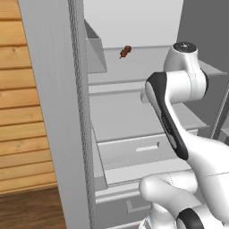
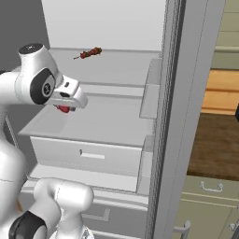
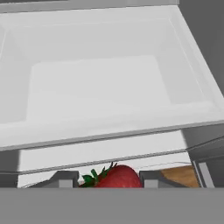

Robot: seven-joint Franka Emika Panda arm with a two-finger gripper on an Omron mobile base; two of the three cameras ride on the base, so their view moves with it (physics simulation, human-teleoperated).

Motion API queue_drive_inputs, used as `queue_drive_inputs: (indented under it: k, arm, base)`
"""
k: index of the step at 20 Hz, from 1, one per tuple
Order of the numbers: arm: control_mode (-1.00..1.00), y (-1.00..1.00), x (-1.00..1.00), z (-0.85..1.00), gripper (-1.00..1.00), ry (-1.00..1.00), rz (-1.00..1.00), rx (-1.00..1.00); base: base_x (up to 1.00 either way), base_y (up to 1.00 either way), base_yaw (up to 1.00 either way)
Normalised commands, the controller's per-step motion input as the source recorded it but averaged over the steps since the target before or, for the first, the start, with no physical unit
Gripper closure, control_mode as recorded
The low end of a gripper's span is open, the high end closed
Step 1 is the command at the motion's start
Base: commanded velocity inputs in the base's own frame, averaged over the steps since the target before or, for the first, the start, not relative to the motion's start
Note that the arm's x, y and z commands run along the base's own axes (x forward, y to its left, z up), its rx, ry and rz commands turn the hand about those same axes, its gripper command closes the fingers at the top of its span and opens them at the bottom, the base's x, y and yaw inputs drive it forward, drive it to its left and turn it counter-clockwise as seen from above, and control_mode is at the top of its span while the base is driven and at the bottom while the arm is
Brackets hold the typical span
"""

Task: Take the strawberry from the fridge and place it on top of the pancake, located on the dining counter.

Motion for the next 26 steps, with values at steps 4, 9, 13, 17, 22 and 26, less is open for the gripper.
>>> queue_drive_inputs:
  k: [4,9,13,17,22,26]
  arm:
    - [-1.0,-0.11,-0.02,-0.76,1.0,0.0,0.1,-0.07]
    - [-1.0,-0.01,-0.26,-0.6,1.0,0.0,0.1,-0.01]
    - [-1.0,0.01,-0.35,-0.28,1.0,0.0,0.07,0.01]
    - [-1.0,0.0,-0.29,-0.18,1.0,0.0,0.07,0.0]
    - [-1.0,0.0,-0.04,-0.13,1.0,0.0,0.03,-0.01]
    - [-1.0,-0.01,-0.06,-0.05,1.0,0.0,0.0,-0.01]
  base:
    - [0.0,0.0,0.0]
    - [0.0,0.0,0.0]
    - [0.0,0.0,0.0]
    - [0.0,0.0,0.0]
    - [0.0,0.0,0.0]
    - [0.0,0.0,0.0]
